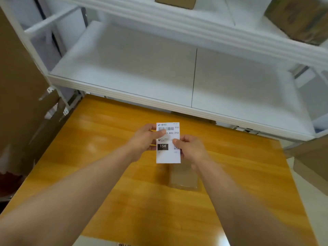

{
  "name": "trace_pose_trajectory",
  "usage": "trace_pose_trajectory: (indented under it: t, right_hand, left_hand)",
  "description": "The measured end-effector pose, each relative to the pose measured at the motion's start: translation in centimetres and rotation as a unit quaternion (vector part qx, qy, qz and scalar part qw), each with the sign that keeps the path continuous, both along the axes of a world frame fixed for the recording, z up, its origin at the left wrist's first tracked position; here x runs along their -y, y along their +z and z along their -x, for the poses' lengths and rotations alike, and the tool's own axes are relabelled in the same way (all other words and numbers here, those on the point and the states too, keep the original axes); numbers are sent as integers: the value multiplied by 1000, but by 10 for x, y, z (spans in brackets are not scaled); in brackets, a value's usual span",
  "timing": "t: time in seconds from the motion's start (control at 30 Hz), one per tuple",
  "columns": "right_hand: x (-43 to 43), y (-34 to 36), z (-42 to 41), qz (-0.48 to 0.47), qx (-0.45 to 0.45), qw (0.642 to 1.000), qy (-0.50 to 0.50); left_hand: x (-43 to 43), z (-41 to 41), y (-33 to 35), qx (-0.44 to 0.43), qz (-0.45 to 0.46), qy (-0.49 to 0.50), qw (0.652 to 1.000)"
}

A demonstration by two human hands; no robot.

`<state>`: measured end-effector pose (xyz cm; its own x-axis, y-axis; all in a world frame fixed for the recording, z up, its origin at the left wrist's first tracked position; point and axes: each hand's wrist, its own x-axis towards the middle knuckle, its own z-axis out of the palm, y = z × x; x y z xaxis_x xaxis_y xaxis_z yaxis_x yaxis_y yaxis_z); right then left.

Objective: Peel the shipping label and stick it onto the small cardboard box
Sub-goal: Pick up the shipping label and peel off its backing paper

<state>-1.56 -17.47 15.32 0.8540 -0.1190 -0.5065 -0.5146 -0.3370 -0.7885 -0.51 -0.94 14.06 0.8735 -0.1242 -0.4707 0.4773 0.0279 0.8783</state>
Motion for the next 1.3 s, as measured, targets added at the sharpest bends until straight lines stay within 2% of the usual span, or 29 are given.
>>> trace_pose_trajectory:
  t: [0.1, 0.37, 0.5, 0.6, 0.67, 0.77, 0.97, 1.17, 1.3]
  right_hand:
    - [8, 17, 16, -36, 4, 999, -7]
    - [9, 60, 47, -130, 23, 991, 2]
    - [10, 84, 55, -135, 56, 989, 15]
    - [12, 101, 57, -129, 82, 988, 19]
    - [17, 109, 58, -121, 92, 988, 24]
    - [24, 117, 57, -108, 98, 989, 37]
    - [27, 145, 48, -140, 167, 976, 29]
    - [22, 162, 43, -169, 172, 970, -1]
    - [20, 163, 37, -185, 194, 960, -82]
  left_hand:
    - [-4, 2, 25, 43, 6, 42, 998]
    - [1, 21, 75, 198, -86, 77, 973]
    - [5, 29, 86, 317, -187, 84, 926]
    - [9, 35, 98, 358, -227, 103, 900]
    - [10, 37, 109, 327, -197, 111, 918]
    - [7, 38, 125, 252, -102, 110, 956]
    - [13, 45, 143, 225, -40, 84, 970]
    - [19, 50, 157, 202, 18, 68, 977]
    - [13, 54, 158, 146, -3, -39, 989]
